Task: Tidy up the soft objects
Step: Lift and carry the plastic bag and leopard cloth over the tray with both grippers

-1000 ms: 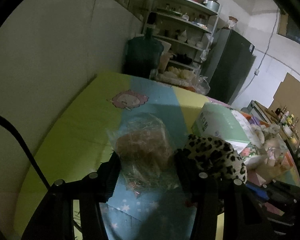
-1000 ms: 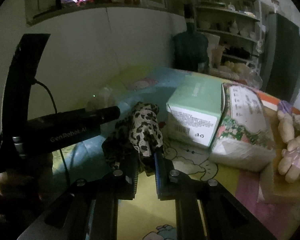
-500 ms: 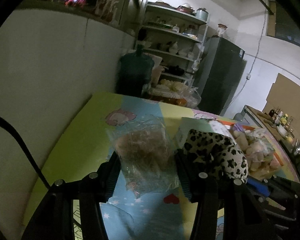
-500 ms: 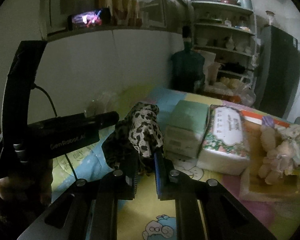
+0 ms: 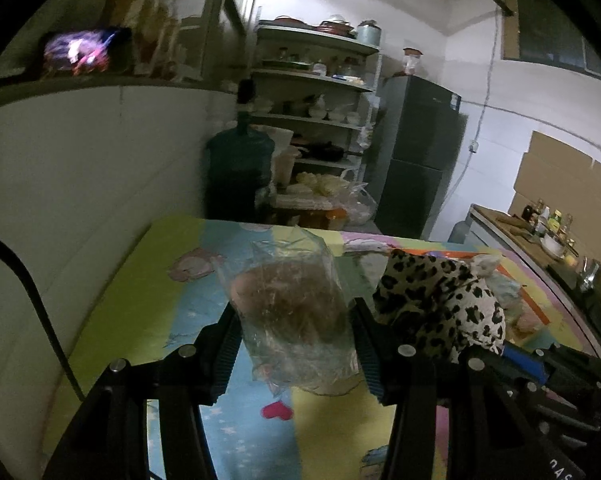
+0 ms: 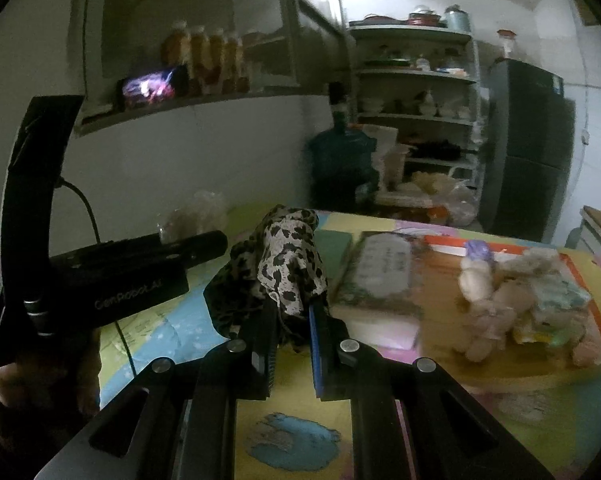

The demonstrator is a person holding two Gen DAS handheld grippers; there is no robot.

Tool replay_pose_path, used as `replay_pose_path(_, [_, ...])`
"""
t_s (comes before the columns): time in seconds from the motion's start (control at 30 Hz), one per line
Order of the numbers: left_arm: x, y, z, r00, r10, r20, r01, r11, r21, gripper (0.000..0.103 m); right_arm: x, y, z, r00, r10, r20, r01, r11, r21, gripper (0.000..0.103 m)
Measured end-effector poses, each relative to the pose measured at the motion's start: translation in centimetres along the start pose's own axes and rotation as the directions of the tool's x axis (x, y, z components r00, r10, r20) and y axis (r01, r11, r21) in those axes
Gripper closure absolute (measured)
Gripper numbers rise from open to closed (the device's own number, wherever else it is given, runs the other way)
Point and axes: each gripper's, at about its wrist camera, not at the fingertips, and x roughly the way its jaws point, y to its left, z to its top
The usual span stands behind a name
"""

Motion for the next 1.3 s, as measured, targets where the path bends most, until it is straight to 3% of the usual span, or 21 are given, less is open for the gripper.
replay_pose_path(0.57, [2.3,-8.4,1.2,0.996,-0.093,-0.006,0.093,0.991,0.096,0.050,-5.1,-7.9,-0.8,0.989,-0.126,0.072,0.117,0.985,0.124,0.089])
replay_pose_path(0.97, [5.9,-13.6,1.3,0.986,-0.165,-0.035,0.168,0.979,0.117,0.050,-7.7,-14.6,-1.6,0.958,-0.270,0.095,0.244,0.944,0.222,0.089])
replay_pose_path(1.3, [9.6,-17.2,1.6,0.973,-0.216,-0.077,0.224,0.968,0.118,0.050,-7.6,-18.9,-2.0,0.940,-0.331,0.082,0.300,0.916,0.265,0.089])
